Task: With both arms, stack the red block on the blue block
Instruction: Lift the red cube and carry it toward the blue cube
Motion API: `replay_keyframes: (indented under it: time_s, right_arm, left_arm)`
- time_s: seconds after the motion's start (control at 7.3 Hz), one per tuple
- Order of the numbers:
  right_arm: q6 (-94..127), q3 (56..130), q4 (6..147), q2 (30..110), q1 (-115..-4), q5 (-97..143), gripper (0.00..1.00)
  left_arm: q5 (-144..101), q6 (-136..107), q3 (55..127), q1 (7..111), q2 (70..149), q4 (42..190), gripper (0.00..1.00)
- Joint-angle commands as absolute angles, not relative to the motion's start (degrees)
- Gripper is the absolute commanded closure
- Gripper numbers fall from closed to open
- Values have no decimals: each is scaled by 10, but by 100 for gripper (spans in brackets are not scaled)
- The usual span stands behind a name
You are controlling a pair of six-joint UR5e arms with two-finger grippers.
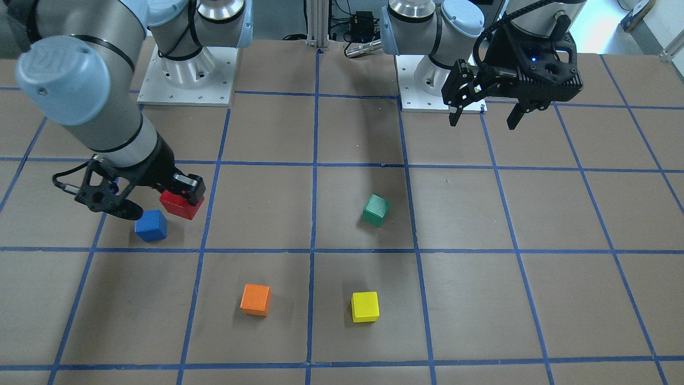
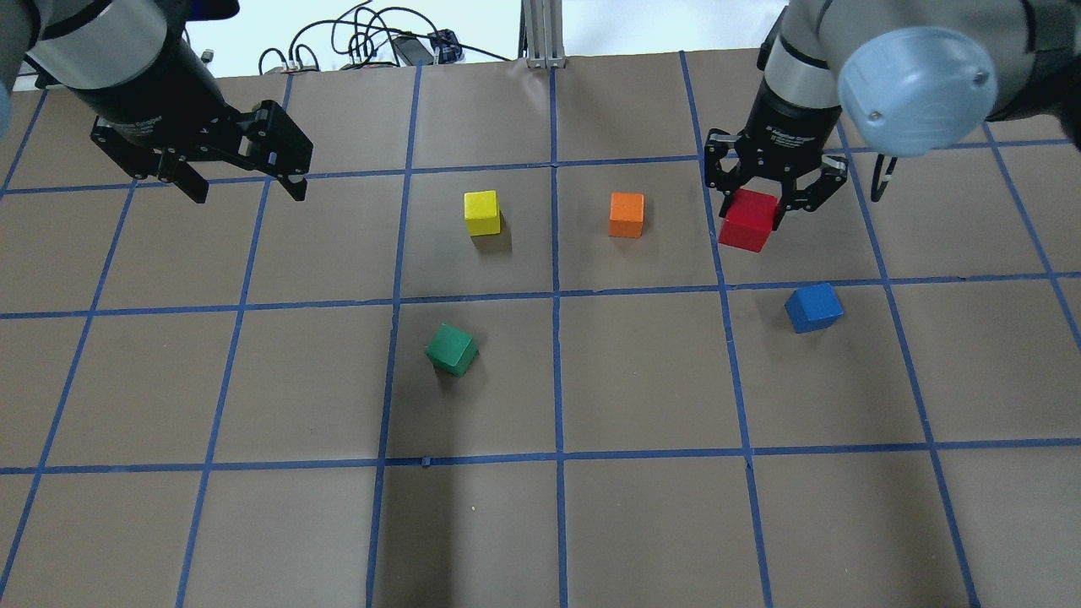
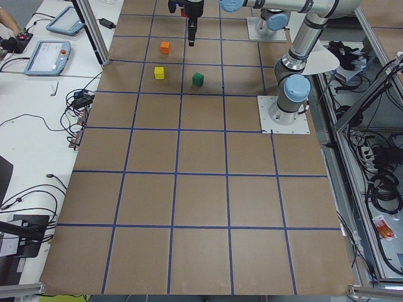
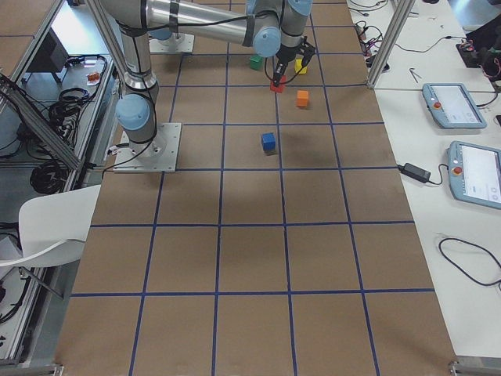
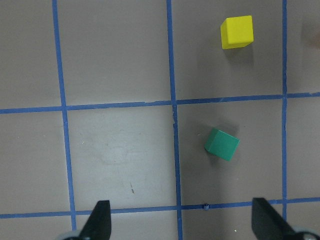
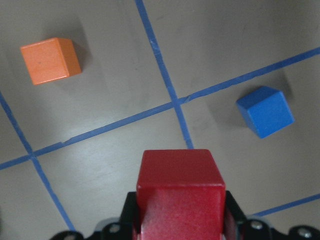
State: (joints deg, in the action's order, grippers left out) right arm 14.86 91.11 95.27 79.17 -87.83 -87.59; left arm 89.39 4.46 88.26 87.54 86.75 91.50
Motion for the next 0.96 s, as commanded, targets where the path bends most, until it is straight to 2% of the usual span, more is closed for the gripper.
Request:
replay_keyframes:
  time_s: [0.0,0.27,0.82]
  right_arm:
    - [-26,949,959,799,-804,-888,100]
    - [-133,995,1029,805,-761,-900,100]
    - [-246,1075,1134,819,-756,-899,100]
  left_arm:
    - [894,45,883,875,868,915,0]
    - [894,45,883,875,867,915,0]
    - [894,45,882,875,868,915,0]
